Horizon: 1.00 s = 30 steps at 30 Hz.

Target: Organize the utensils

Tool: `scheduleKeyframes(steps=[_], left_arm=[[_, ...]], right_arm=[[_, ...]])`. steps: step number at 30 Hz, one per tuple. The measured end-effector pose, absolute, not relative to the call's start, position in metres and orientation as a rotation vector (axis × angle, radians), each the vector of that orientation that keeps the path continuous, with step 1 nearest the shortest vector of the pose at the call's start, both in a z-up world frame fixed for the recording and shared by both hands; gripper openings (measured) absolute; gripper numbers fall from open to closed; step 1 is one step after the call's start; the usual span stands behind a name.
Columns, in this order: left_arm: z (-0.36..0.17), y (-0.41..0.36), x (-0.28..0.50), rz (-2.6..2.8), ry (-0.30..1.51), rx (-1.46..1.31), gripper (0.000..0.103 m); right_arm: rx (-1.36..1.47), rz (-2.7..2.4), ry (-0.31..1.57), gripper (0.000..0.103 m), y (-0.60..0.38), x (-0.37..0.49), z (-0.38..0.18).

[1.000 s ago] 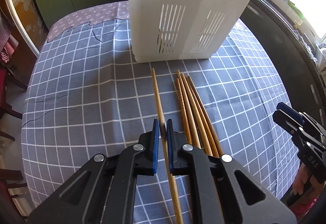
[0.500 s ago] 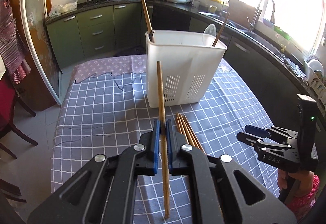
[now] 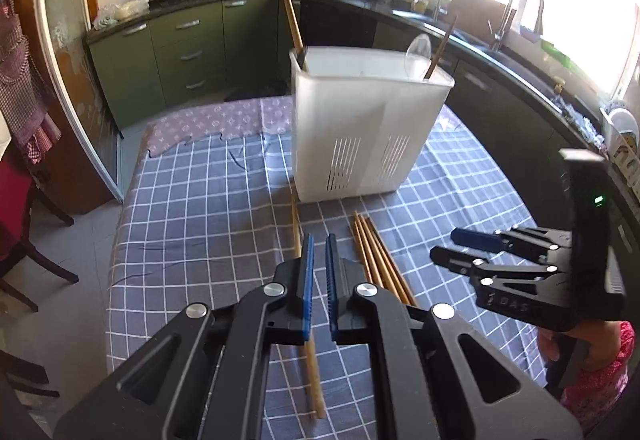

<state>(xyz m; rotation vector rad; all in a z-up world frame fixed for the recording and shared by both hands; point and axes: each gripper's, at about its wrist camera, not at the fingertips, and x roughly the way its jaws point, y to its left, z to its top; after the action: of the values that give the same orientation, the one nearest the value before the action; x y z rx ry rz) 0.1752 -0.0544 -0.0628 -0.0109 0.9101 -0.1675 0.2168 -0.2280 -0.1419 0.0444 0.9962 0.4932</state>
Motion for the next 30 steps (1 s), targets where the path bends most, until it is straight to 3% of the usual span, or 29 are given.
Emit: scheduleKeyframes(steps=[4, 8, 10, 23, 25, 26, 30], left_arm=[[-0.098, -0.052, 0.203, -0.190, 1.057, -0.048, 0.010], [-0.123, -0.054, 0.227, -0.193, 1.145, -0.041, 0.023], [-0.131, -0.058, 0.236, -0.194, 1.184, -0.040, 0.023], [-0.152, -0.074, 0.268, -0.086, 1.256, 0.070, 0.023], [-0.152, -0.075, 0.267, -0.092, 1.265, 0.070, 0.016], [-0.152, -0.076, 0.266, -0.096, 1.274, 0.068, 0.007], [-0.151, -0.079, 0.260, -0.103, 1.270, 0.082, 0.007]], right_arm=[[0.039, 0.490, 0.997, 0.039, -0.230, 0.214, -0.140], [0.041, 0.475, 1.010, 0.039, -0.238, 0.214, -0.144], [0.044, 0.467, 1.012, 0.039, -0.242, 0.214, -0.145], [0.067, 0.467, 1.001, 0.039, -0.254, 0.210, -0.142], [0.071, 0.465, 1.002, 0.039, -0.256, 0.210, -0.142], [0.072, 0.464, 1.002, 0.039, -0.257, 0.210, -0.142], [0.072, 0.464, 1.006, 0.039, -0.257, 0.211, -0.142]])
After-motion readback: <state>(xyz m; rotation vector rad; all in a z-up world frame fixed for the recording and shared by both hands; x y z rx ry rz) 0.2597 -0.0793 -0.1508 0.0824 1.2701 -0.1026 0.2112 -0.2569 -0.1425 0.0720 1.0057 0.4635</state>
